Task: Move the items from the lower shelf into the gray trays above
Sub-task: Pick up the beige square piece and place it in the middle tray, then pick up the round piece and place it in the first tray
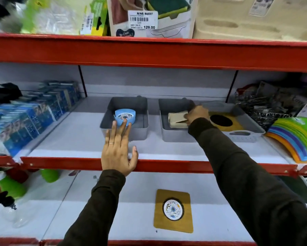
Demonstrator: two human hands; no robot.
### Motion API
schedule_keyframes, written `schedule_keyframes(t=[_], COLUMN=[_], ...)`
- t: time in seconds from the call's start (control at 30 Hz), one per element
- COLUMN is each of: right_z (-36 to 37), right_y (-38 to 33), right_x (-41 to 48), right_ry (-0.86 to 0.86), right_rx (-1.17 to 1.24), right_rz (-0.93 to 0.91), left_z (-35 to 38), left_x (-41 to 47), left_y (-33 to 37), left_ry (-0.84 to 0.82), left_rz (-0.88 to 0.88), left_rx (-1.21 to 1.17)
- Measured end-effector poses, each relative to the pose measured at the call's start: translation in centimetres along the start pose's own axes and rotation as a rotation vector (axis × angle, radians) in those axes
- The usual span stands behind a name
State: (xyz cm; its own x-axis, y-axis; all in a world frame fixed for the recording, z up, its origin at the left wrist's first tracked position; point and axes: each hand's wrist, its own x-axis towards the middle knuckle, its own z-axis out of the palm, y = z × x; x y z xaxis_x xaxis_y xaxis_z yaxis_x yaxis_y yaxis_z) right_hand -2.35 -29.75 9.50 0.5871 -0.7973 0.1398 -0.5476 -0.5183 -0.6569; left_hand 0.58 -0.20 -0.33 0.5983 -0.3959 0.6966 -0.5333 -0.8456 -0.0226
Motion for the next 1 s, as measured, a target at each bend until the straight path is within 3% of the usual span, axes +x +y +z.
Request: schedule_keyframes(t=[0.13,0.23,0.4,0.5,0.6,0.7,0.77,0.87,1.0], right_z=[-0.9,-2.1,-2.3,1.3,6.8,11.7,14.2,16.8,18.2], right_y=[0.8,1.7,4.8,9.0,14.5,19.2,21.1,22.4,23.5], right_x=[-0.8,-3.0,-13.5,-20.2,-23.9,-23.7,-23.0,-22.3,-21.9], right_ry=[0.016,0.075,0.254,0.184,-0.091,-0.353,-0.487,-0.525,-0.473], right_rx=[-0.006,0.137,0.557,0.59,0.412,0.045,-0.194,-0.35,-0.448], right_rz=[-0.068,-0.199,-0.512,-0.587,-0.34,0.029,0.164,0.228,0.184], left_z=[0.0,-0.2,-0.4,-0.5,-0.3,-0.1,-0.1,-0.1,0.0], left_x=[-0.2,-0.2,-0.2,0.0,-0.1,-0.3,-0.3,-0.2,-0.2], left_y=[0.0,0.1,0.3,0.3,0.3,0.3,0.3,0.2,0.3], left_ry=[0.001,0.006,0.034,0.047,0.054,0.053,0.05,0.041,0.038], left_rz=[0.002,0.0,0.008,0.012,0.023,0.03,0.026,0.021,0.022], left_rx=[0.0,-0.002,-0.04,-0.024,-0.019,-0.025,-0.019,0.003,0.018])
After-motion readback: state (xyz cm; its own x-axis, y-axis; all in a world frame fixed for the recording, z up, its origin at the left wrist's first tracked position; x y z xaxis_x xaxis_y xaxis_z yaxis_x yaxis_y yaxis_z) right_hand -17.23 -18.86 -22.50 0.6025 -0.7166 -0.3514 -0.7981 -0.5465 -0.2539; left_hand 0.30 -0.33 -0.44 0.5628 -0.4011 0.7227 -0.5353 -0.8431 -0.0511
